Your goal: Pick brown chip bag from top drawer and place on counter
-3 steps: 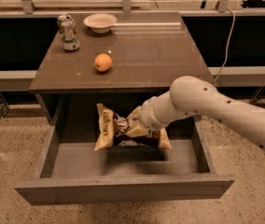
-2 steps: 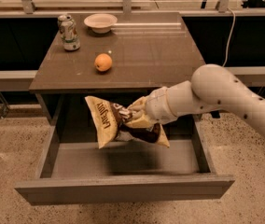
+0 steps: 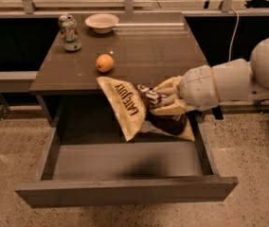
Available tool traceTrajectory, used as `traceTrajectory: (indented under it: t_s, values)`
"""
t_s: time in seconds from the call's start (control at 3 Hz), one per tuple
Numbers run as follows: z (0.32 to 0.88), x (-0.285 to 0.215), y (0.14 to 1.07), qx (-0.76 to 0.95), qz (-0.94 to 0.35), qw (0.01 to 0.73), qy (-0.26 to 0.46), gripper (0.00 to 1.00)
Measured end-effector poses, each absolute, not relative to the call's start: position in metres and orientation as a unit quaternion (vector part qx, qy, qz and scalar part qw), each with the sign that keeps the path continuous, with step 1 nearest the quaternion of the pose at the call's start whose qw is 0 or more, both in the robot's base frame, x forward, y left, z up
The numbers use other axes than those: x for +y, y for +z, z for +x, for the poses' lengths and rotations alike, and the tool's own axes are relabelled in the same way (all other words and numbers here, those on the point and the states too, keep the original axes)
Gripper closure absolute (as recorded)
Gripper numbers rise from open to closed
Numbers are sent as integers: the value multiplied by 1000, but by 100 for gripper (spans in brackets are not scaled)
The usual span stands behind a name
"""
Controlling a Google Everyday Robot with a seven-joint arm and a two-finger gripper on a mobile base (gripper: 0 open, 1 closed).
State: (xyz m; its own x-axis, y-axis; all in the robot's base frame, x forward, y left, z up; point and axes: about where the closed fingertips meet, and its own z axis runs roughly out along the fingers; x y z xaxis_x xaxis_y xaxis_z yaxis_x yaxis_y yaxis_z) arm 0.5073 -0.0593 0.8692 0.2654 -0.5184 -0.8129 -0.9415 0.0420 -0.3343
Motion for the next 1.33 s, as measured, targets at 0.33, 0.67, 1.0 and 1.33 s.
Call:
traceTrajectory:
  t_s: [0.33,0.67,1.0,1.33]
  values:
    - [525,-100,917,579,-653,450,191,100]
    - [556,-130,969,617,-652,425,117,100]
    - [605,-160,1006,665,-636,391,31,100]
    - [654,-144,1013,677,-640,362,-27,100]
